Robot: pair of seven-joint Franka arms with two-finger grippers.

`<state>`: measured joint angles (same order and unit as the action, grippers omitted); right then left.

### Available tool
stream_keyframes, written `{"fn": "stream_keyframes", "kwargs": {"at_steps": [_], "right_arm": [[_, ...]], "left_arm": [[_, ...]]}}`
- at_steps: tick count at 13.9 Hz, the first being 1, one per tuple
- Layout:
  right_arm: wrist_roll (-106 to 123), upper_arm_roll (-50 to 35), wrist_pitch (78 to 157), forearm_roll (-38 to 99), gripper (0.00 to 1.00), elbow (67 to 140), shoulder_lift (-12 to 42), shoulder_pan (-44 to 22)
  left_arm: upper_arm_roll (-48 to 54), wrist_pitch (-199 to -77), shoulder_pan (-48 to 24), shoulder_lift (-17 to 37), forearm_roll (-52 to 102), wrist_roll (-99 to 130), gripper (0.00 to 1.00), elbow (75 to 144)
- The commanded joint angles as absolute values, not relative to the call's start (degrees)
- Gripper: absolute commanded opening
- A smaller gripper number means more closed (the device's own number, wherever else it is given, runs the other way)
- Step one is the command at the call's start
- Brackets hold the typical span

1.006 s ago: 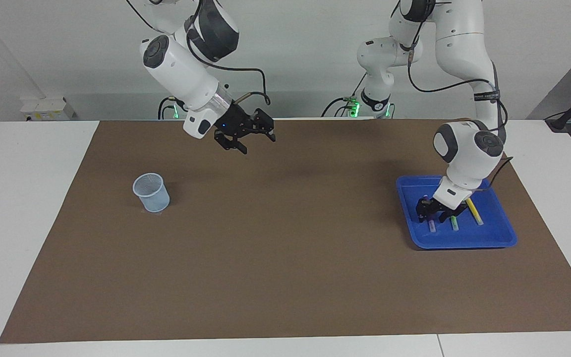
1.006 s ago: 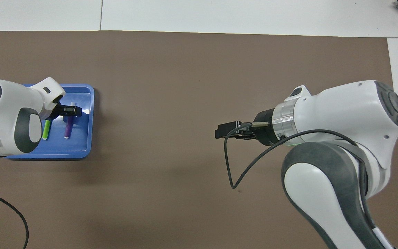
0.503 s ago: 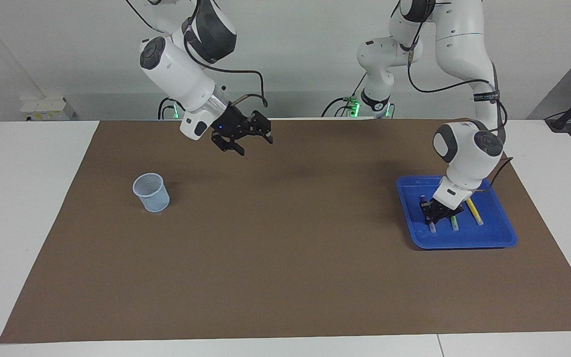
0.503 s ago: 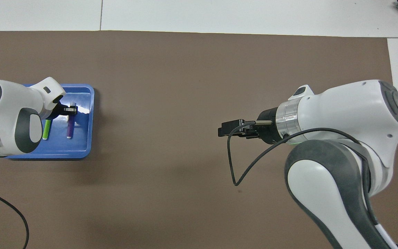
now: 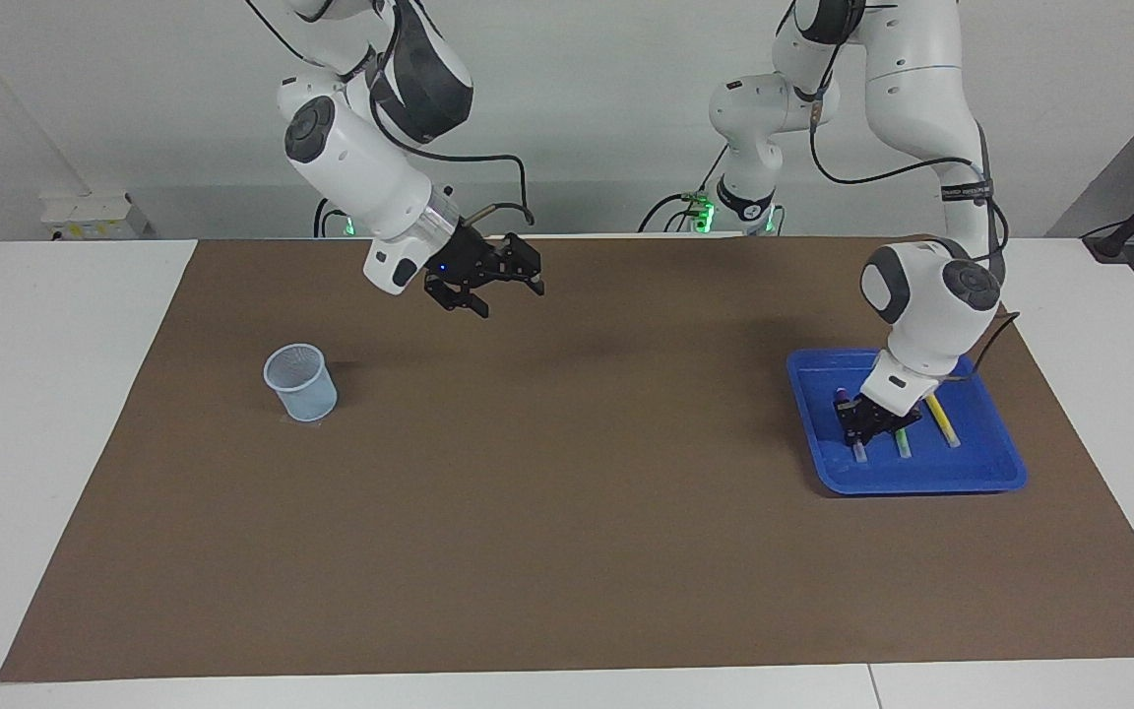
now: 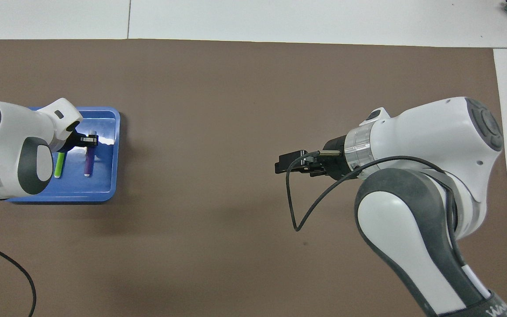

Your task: Transfer and insert pens with both arms

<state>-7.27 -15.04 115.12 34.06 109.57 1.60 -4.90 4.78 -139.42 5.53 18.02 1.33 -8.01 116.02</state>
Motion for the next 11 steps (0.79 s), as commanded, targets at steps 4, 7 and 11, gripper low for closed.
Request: {"fn": "stream_keyframes", "kwargs": {"at_steps": [4,7,11], "right_arm": [[-4.84,-15.21,114.52,31.65,1.0,108.37,2.11,-4.22],[-3.87,-15.47,116.45,23.75,1.0,108.37,1.93,-5.01],[-4.04,-15.47,117.25,27.74,1.0,109.15,1.85,-5.19]], "left_arm": [[4.66,-125.19,6.15,15.83,1.76,-8.88,0.0,109.0],[4.83,-116.91,5.45,14.24,1.67,-5.02,0.0,104.95],[5.54,-110.93,4.49,10.55,1.76,2.7,0.0,103.8]]}}
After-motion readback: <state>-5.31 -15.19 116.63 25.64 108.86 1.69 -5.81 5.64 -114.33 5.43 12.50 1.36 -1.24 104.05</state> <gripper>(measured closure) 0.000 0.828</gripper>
